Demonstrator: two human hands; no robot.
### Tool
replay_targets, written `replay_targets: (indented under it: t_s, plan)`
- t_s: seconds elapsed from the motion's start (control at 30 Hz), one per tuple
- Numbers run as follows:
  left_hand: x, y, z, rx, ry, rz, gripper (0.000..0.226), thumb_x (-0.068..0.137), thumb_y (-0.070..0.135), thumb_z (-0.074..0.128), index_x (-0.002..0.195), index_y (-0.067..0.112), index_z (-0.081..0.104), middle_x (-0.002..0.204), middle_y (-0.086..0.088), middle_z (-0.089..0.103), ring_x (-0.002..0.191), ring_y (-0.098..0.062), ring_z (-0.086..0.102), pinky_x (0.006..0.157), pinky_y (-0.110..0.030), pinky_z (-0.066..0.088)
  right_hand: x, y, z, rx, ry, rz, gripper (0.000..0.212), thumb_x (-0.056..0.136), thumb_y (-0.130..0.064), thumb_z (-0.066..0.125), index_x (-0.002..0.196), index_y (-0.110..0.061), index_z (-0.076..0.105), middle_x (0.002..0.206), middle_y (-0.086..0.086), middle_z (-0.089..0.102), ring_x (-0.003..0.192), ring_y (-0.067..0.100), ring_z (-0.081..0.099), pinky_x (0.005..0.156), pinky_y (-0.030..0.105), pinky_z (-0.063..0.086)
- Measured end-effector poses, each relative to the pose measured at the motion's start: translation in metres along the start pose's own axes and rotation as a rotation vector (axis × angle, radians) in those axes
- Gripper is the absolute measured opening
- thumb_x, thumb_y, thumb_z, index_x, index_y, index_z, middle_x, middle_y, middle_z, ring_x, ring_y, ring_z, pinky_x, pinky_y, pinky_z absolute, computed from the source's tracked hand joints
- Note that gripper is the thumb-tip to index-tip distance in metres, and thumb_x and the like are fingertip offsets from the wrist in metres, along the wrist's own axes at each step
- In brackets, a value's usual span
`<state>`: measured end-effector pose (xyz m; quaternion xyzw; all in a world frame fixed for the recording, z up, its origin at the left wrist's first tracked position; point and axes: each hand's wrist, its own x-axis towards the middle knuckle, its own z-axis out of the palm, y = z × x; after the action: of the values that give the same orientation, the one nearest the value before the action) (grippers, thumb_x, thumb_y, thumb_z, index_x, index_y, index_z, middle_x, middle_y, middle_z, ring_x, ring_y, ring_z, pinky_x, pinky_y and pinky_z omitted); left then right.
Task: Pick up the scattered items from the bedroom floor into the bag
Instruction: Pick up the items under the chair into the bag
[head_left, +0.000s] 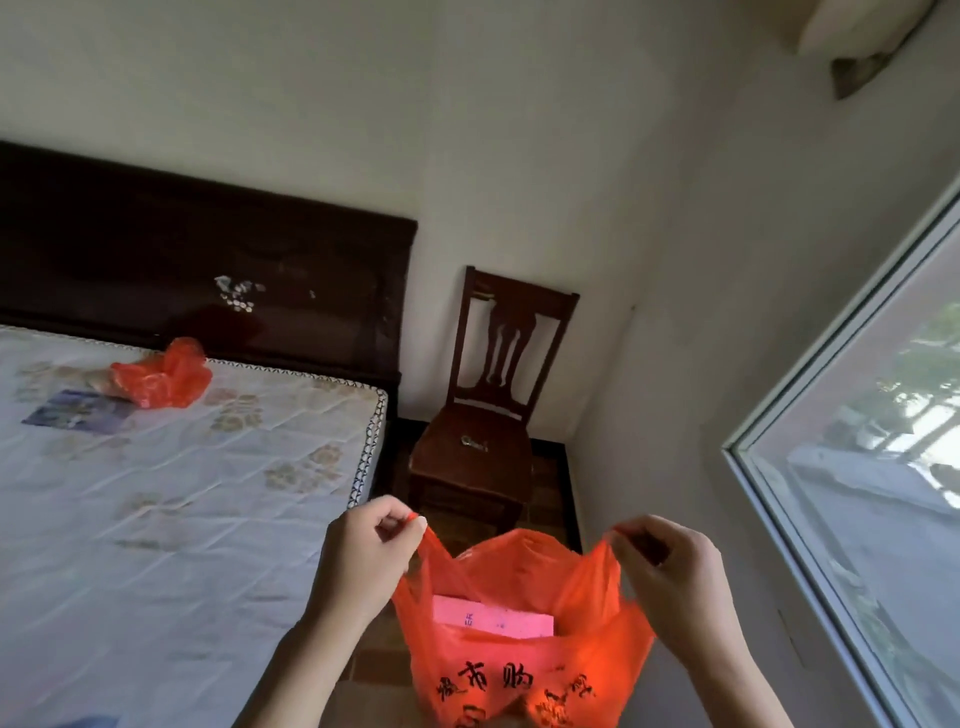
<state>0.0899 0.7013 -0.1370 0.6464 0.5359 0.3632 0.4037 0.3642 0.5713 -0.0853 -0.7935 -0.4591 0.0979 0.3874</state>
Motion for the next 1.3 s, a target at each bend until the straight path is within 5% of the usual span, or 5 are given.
replay_targets:
  t_s: [0.3, 0.43, 0.77, 0.97, 1.3]
  plan:
    - [0.128, -0.019, 0.027, -0.069, -0.139, 0.048, 0.017, 0.080, 0.044, 0.068, 0.075, 0.028, 0.069, 0.061, 0.010, 0.067, 0.057, -0.009, 0.066, 0.061, -0.039, 0.057, 0.064, -0.032, 0.026, -0.039, 0.045, 0.108, 0.025, 0.086, -0.006, 0.079, 0.067, -0.023, 0.076, 0.059, -0.004, 0.068, 0.055, 0.013, 0.060, 0.053, 0.021, 0.042]
    - [0.153, -0.009, 0.057, -0.090, -0.183, 0.085, 0.017, 0.086, 0.028, 0.077, 0.071, 0.025, 0.068, 0.059, 0.011, 0.066, 0.054, -0.004, 0.062, 0.058, -0.032, 0.050, 0.079, -0.030, 0.019, -0.082, 0.078, 0.142, 0.023, 0.087, -0.007, 0.077, 0.067, -0.019, 0.074, 0.056, -0.005, 0.063, 0.052, 0.006, 0.051, 0.053, 0.025, 0.040]
    - [0.186, 0.022, 0.104, -0.162, -0.214, 0.158, 0.021, 0.092, 0.019, 0.076, 0.072, 0.023, 0.071, 0.064, 0.007, 0.069, 0.060, -0.011, 0.067, 0.058, -0.033, 0.056, 0.111, 0.031, 0.003, -0.044, 0.220, 0.231, 0.025, 0.086, -0.005, 0.079, 0.070, -0.024, 0.077, 0.065, -0.005, 0.073, 0.064, 0.016, 0.069, 0.060, 0.036, 0.053]
    - [0.203, 0.048, 0.116, -0.072, -0.113, 0.141, 0.024, 0.090, 0.015, 0.077, 0.068, 0.020, 0.068, 0.059, 0.005, 0.065, 0.057, -0.012, 0.063, 0.058, -0.030, 0.049, 0.150, 0.064, 0.004, 0.064, 0.100, 0.211, 0.026, 0.087, -0.005, 0.078, 0.069, -0.025, 0.078, 0.060, -0.009, 0.070, 0.057, 0.006, 0.064, 0.054, 0.017, 0.047]
    - [0.204, 0.058, 0.102, 0.097, 0.111, 0.033, 0.023, 0.089, 0.012, 0.078, 0.068, 0.019, 0.071, 0.065, 0.002, 0.070, 0.064, -0.016, 0.068, 0.064, -0.033, 0.051, 0.229, 0.096, 0.047, 0.242, -0.133, 0.137, 0.025, 0.088, -0.010, 0.076, 0.073, -0.029, 0.078, 0.067, -0.014, 0.073, 0.066, 0.003, 0.069, 0.058, 0.016, 0.046]
